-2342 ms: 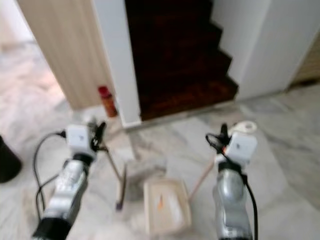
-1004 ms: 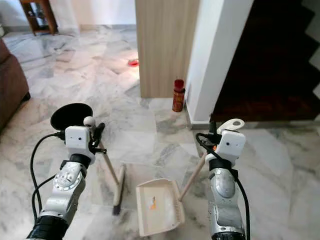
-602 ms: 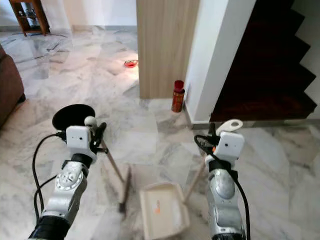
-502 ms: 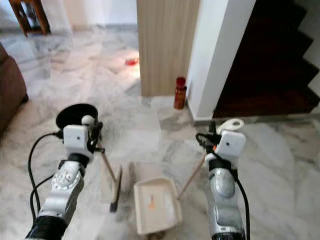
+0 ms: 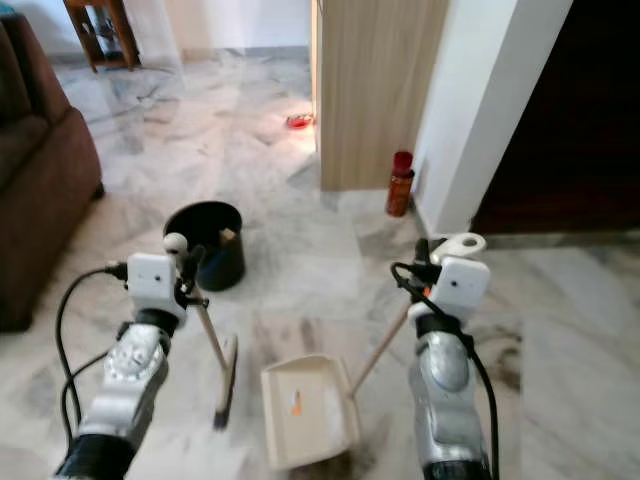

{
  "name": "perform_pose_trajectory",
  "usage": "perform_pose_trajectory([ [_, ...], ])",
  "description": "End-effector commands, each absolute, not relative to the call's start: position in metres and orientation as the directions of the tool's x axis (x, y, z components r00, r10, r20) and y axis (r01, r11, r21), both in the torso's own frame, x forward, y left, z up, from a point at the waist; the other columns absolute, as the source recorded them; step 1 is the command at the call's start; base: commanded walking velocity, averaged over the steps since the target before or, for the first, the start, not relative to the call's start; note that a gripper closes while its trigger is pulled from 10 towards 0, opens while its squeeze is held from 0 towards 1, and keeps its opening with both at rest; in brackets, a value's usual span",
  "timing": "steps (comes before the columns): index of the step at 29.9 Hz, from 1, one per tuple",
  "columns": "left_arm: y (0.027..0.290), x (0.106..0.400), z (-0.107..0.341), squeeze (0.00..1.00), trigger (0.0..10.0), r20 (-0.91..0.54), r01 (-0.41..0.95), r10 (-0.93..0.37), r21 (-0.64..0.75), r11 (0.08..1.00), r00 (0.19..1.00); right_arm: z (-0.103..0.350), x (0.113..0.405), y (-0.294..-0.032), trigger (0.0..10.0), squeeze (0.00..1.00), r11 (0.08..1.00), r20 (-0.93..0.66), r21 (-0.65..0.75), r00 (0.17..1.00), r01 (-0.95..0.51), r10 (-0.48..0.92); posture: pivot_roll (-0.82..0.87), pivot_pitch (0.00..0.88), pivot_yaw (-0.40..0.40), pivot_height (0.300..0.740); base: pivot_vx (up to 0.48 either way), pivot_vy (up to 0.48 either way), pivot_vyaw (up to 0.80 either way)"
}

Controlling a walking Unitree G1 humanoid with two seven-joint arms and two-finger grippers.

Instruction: Sweep floor

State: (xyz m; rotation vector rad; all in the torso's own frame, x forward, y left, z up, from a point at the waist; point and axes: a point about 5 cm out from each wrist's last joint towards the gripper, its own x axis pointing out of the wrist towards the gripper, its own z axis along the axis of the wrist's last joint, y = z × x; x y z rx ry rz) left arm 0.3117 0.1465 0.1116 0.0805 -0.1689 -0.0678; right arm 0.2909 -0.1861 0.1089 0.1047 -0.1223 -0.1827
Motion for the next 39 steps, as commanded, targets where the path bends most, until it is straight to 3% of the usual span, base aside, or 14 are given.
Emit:
perform_pose_trajectory([
  [1, 0.147, 0.314, 0.126, 0.00, 10.0, 0.225, 0.059, -0.076, 0.082, 0.995, 0.971, 0.121, 0.295, -0.185, 10.0, 0.00, 0.981, 0.164, 0.105, 0.970, 0.164, -0.180, -0.01, 0.000, -0.012, 0.740, 0.000, 0.330, 0.00],
  [33, 0.148, 0.314, 0.127, 0.00, 10.0, 0.227, 0.062, -0.081, 0.092, 0.994, 0.971, 0.122, 0.296, -0.176, 10.0, 0.00, 0.984, 0.165, 0.122, 0.975, 0.130, -0.149, 0.00, 0.000, 0.000, 0.740, 0.000, 0.331, 0.00],
  [39, 0.143, 0.315, 0.124, 0.00, 10.0, 0.205, 0.081, -0.101, 0.104, 0.991, 0.974, 0.124, 0.299, -0.175, 10.0, 0.00, 0.984, 0.173, 0.128, 0.975, 0.121, -0.143, 0.01, 0.000, -0.005, 0.740, 0.000, 0.000, 0.00],
])
